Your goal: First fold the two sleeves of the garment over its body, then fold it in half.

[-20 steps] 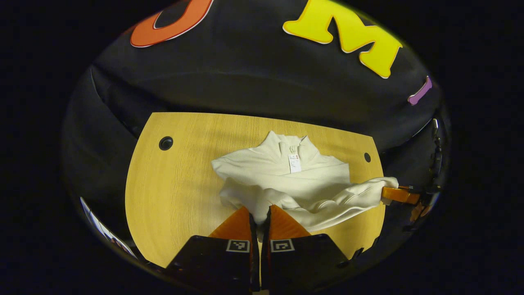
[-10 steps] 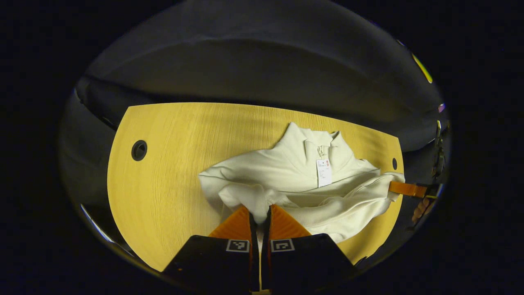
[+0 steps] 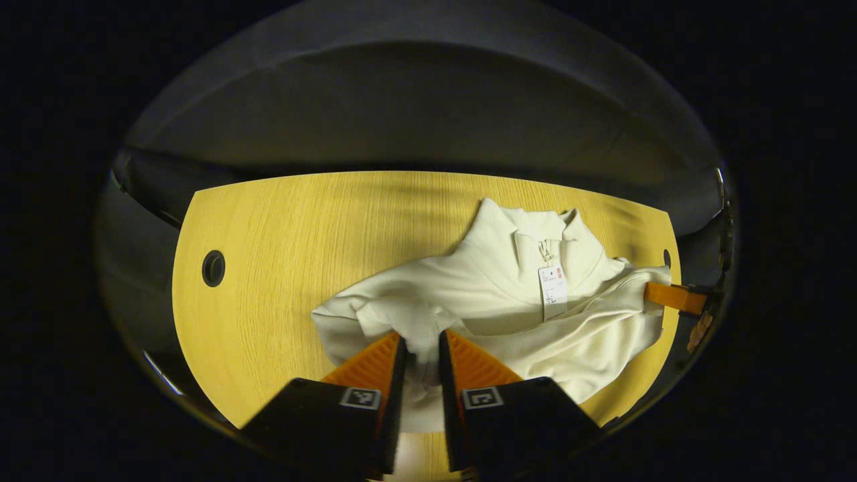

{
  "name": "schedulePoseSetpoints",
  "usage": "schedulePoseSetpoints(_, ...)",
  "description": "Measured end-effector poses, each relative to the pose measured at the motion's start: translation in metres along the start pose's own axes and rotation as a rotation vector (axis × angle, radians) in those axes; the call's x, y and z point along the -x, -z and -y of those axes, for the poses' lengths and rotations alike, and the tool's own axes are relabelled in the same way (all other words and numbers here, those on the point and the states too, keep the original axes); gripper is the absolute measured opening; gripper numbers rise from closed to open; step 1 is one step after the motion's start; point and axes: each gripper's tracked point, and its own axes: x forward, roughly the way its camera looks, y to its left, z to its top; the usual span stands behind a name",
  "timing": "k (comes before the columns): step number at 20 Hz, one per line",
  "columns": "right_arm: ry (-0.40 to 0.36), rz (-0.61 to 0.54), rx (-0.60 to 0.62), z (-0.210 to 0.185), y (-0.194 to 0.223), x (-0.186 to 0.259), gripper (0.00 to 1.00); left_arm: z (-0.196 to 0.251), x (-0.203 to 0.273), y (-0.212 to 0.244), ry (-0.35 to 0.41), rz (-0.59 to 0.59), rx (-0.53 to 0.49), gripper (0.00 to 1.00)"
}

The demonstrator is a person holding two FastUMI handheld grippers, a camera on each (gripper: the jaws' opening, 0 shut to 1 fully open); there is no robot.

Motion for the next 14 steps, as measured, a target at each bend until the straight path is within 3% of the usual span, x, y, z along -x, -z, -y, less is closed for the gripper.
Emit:
schedulePoseSetpoints(2, 0.000, 0.017, 0.029, -0.006, 0.001, 0.008, 0.25, -0.005, 0.007, -0.005, -0.013, 0.038, 0.005, 0.73)
schedulePoseSetpoints(3, 0.009, 0.033, 0.052, -0.007, 0.000, 0.018, 0.38, -0.006, 0.014, -0.005, -0.013, 0.047, 0.010, 0.90)
schedulePoseSetpoints(4, 0.011, 0.043, 0.057, -0.009, 0.000, 0.024, 0.64, -0.004, 0.019, -0.004, -0.007, 0.050, 0.021, 0.93)
schedulePoseSetpoints(7, 0.033, 0.066, 0.074, -0.010, 0.004, 0.040, 0.91, -0.006, 0.037, 0.002, -0.015, 0.064, 0.031, 0.95)
schedulePoseSetpoints(12, 0.073, 0.152, 0.116, -0.010, 0.014, 0.105, 0.95, -0.009, 0.093, 0.011, -0.038, 0.165, 0.011, 0.95)
schedulePoseSetpoints(14, 0.098, 0.254, 0.134, -0.009, 0.017, 0.156, 0.95, -0.012, 0.140, 0.013, -0.059, 0.278, -0.005, 0.96)
